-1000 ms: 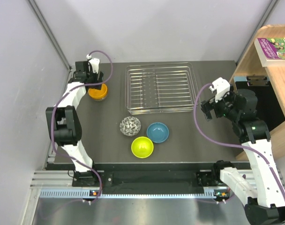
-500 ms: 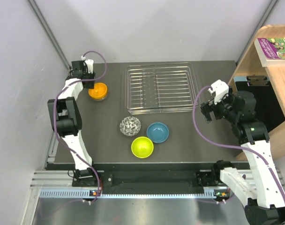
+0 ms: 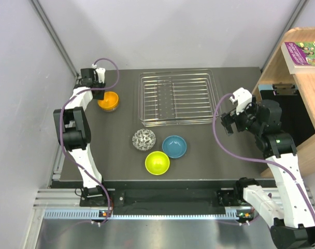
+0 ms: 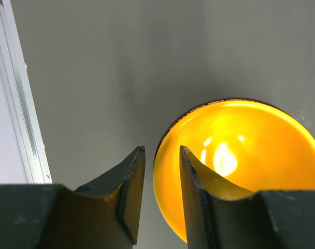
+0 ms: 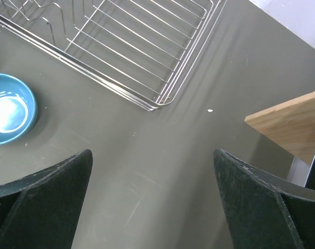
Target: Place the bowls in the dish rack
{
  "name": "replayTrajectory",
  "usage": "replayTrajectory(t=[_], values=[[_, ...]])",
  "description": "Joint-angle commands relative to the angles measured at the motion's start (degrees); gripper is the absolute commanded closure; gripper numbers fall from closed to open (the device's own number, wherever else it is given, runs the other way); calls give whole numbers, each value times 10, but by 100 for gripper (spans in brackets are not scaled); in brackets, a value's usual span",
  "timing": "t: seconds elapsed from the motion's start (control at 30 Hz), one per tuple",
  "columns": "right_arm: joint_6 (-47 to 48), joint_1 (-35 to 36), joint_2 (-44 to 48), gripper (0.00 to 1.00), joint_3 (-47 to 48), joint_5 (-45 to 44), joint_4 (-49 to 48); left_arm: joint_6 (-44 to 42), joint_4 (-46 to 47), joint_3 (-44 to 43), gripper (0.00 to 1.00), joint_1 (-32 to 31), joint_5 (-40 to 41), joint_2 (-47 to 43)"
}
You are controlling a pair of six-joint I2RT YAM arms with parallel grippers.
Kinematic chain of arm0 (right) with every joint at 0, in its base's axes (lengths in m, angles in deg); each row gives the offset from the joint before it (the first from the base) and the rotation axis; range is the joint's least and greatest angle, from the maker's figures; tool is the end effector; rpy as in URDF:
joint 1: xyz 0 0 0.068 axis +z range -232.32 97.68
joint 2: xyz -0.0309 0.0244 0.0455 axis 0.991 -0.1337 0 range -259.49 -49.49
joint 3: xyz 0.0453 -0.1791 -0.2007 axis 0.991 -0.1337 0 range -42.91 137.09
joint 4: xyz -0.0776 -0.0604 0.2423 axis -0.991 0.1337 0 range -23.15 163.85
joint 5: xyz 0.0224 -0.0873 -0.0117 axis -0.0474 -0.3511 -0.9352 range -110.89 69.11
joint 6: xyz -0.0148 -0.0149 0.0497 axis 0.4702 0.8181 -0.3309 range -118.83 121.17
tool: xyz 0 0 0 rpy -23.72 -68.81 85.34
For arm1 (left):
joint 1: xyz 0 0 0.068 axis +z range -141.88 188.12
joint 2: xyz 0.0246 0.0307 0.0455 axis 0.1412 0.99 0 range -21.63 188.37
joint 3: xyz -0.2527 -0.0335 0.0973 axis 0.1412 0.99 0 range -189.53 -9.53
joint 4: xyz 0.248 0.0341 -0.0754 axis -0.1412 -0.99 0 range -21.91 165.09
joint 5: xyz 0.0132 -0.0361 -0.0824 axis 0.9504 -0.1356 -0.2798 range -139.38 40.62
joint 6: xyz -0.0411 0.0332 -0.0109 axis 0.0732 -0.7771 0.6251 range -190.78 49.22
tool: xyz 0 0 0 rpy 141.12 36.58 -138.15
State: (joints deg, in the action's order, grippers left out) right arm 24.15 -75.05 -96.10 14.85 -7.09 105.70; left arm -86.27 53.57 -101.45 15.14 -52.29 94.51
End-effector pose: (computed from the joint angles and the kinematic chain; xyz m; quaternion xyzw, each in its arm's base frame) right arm 0.1612 0.0291 0.3611 -0.2817 0.8040 0.0317 0.5228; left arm 0.4576 0.0545 0.2263 0.0779 0.9228 0.0504 0.3739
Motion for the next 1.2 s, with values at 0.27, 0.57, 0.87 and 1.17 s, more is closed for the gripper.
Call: replayTrajectory(t=[0.27, 0.57, 0.87, 1.17], values=[[-10, 6, -2, 2, 24, 12, -21, -10, -12, -2, 84, -1, -1, 9], [-20, 11, -31, 3, 57, 23, -11, -10, -27, -26, 100, -1, -4, 8], [-27, 23, -63, 4, 93, 35, -2, -9, -42, -41, 100, -1, -35, -28], [-58, 42, -146, 1, 173, 131, 17, -2, -54, -45, 100, -6, -72, -91]])
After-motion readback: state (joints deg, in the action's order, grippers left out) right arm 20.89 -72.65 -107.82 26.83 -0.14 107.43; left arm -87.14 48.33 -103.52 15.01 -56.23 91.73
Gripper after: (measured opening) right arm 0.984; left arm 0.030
